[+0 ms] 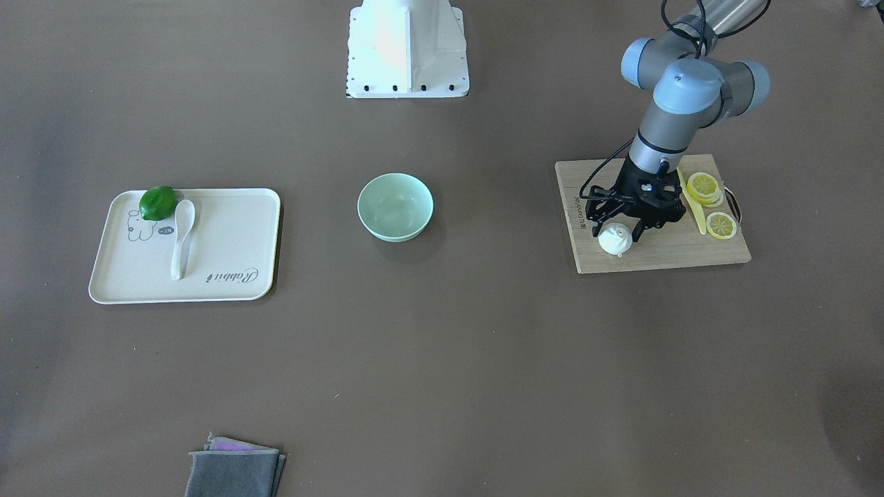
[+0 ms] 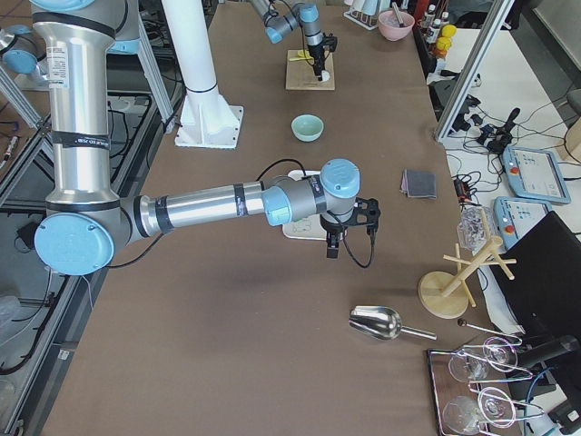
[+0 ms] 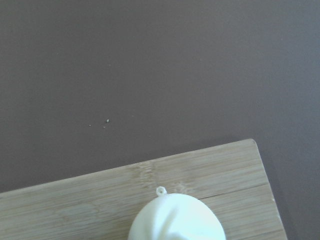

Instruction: Put spoon and bun in bowl

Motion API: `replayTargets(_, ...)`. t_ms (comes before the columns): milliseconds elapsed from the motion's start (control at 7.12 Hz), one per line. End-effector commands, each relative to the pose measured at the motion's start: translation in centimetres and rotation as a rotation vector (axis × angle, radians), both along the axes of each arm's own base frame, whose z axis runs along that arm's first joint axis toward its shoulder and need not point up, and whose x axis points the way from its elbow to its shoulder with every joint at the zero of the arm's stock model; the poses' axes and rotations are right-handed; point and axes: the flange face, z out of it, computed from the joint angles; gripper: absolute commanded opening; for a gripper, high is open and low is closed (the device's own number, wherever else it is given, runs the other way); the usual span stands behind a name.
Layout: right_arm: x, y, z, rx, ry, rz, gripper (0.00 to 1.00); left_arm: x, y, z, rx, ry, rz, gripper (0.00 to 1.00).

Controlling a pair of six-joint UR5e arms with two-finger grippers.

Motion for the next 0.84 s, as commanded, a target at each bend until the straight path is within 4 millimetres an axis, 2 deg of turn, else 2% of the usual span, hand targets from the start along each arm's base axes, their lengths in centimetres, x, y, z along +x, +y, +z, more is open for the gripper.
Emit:
replayTargets(0, -0.1, -0.1, -0.2, -0.005, -0.001, 0.007, 1.00, -0.3, 0.1, -0.9, 0.010, 0.015, 0.003, 0.00)
replayTargets(281, -0.2, -0.1, -1.5, -0.007, -0.010, 0.027, 1.00, -0.9, 0.2, -2.7, 0.029, 0.036, 0.000, 0.00)
replayTargets(421, -1.0, -1.2, -3.1, -0.019, -0.020, 0.047, 1.00, -1.2, 0.0, -4.7, 0.047, 0.066, -0.003, 0.00)
replayTargets(562, -2.6, -2.2, -4.6, -0.019, -0.015, 0.048, 1.00, -0.3, -1.5, -8.5, 0.055, 0.086, -0.015, 0.00)
replayTargets(702, -5.0, -2.9, -5.8, -0.031, -0.004, 0.047, 1.00, 1.5, -2.9, -13.5, 0.036, 0.071, -0.021, 0.00)
